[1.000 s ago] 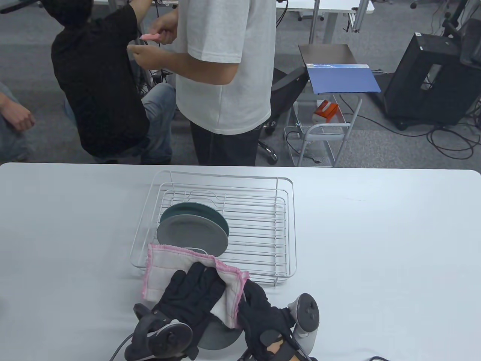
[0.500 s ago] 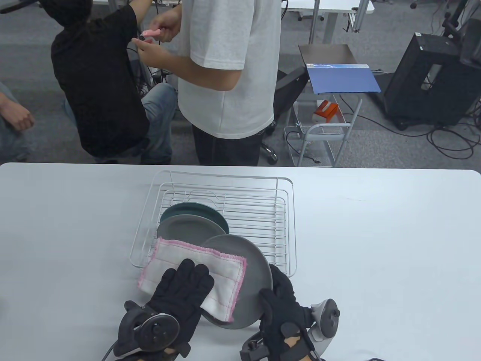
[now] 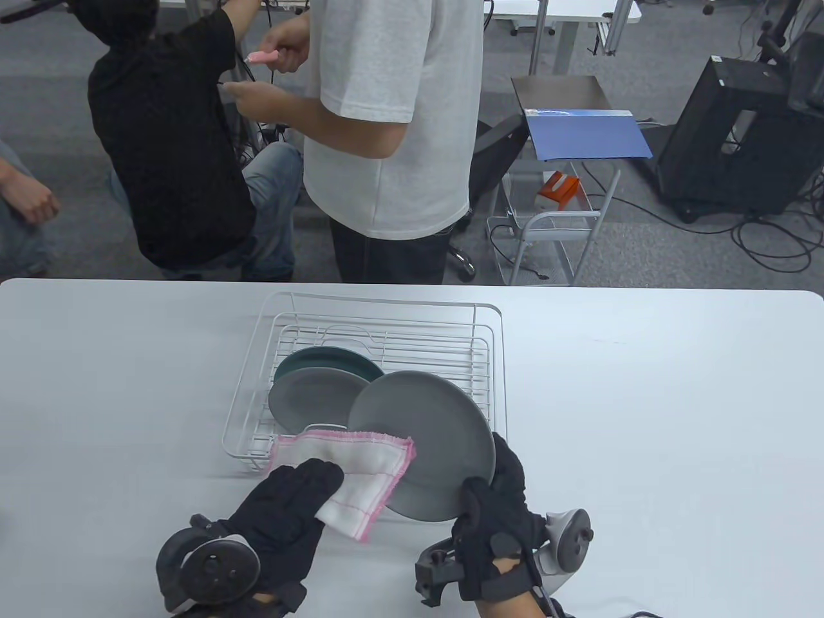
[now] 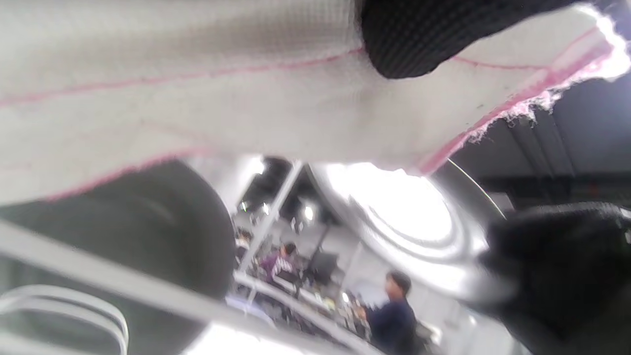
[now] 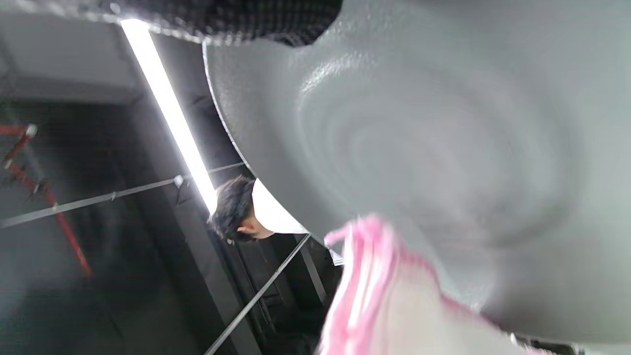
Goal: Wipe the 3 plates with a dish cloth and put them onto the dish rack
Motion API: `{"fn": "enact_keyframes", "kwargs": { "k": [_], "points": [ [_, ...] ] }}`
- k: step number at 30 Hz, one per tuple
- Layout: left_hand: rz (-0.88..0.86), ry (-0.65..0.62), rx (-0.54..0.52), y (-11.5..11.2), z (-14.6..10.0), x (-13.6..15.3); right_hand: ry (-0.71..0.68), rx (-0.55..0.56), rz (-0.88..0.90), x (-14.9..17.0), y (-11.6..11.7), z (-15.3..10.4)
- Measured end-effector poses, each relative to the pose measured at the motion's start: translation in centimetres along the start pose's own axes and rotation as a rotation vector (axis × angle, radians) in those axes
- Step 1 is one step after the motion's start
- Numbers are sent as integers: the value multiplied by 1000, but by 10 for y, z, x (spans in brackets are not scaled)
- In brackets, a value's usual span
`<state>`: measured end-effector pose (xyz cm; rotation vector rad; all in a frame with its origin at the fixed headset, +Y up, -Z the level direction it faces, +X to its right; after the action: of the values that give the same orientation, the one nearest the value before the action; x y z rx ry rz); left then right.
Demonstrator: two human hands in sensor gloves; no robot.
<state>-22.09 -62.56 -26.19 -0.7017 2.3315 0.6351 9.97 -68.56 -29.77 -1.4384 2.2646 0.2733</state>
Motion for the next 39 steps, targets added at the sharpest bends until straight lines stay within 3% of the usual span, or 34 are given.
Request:
{"fn": "enact_keyframes", "kwargs": {
  "k": [4, 11, 17, 24, 39],
  "points": [
    [-68, 87, -131, 22, -6, 22, -109, -73, -185, -16, 16, 18],
    [-138, 213, -258, 42, -18, 54, -265, -260, -543, -27, 64, 54],
    [-157, 257, -293, 47, -23, 63, -292, -448, -748, -1, 117, 77],
    [-168, 265, -299, 48, -23, 64, -328, -706, -990, 38, 167, 82],
    [-176, 258, -275, 45, -22, 64, -159, -888, -1143, 99, 199, 82]
  ]
}}
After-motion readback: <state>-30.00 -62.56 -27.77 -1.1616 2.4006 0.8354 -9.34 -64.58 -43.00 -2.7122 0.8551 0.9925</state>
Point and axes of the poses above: the tracker on the back of each hand, its own x axis roughly to the little-finger side, its own z axis roughly from the wrist to the fingertips, y = z × x, the point moved 4 cm from there along z, roughly from the wrist to the fingertips, and after that the axes turned 7 degrees about -y, right-handed, at the moved point
